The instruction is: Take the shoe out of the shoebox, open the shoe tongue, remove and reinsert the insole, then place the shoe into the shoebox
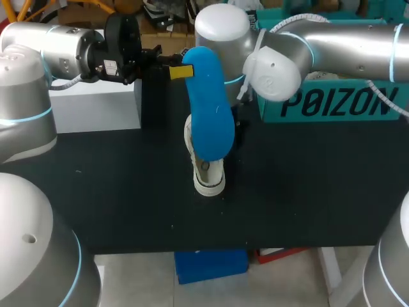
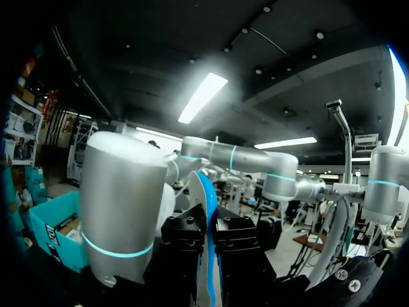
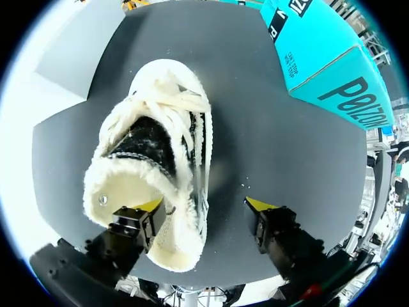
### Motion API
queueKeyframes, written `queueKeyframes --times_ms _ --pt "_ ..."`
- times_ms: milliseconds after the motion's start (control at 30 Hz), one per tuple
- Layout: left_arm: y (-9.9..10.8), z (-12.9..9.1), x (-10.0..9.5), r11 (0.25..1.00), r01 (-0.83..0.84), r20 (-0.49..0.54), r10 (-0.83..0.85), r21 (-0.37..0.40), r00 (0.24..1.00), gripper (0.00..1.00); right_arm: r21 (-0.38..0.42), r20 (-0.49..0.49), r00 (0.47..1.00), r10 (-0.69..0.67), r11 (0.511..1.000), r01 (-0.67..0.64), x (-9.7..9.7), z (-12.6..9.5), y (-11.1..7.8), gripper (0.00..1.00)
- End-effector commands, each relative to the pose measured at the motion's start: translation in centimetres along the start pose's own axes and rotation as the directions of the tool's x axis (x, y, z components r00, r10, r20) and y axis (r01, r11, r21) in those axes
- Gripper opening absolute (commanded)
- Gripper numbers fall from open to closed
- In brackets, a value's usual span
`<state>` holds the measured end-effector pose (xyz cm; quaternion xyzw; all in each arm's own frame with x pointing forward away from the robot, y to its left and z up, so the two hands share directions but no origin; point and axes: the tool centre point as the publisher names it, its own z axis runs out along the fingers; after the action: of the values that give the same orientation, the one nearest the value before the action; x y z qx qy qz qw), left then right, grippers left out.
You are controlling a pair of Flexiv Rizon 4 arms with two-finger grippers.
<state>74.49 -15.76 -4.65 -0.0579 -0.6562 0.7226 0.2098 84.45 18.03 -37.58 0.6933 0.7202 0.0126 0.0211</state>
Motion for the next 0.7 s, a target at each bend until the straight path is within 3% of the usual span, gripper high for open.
queueKeyframes --times_ms 33,400,700 --pt "0.1 0.1 0.0 1.000 -0.002 0.003 0.002 0.000 1.000 0.00 -0.034 -0.098 0.995 -0.005 0.999 0.001 -3.0 -2.9 -1.2 1.00" --pt "0.1 0.1 0.0 1.000 -0.002 0.003 0.002 0.000 1.000 0.00 -0.102 -0.401 0.916 -0.019 0.995 -0.024 -6.8 -5.2 -2.2 1.00" --pt "0.1 0.1 0.0 1.000 -0.002 0.003 0.002 0.000 1.000 0.00 -0.181 -0.638 0.763 -0.102 0.983 -0.020 -8.2 -6.5 -2.3 1.00"
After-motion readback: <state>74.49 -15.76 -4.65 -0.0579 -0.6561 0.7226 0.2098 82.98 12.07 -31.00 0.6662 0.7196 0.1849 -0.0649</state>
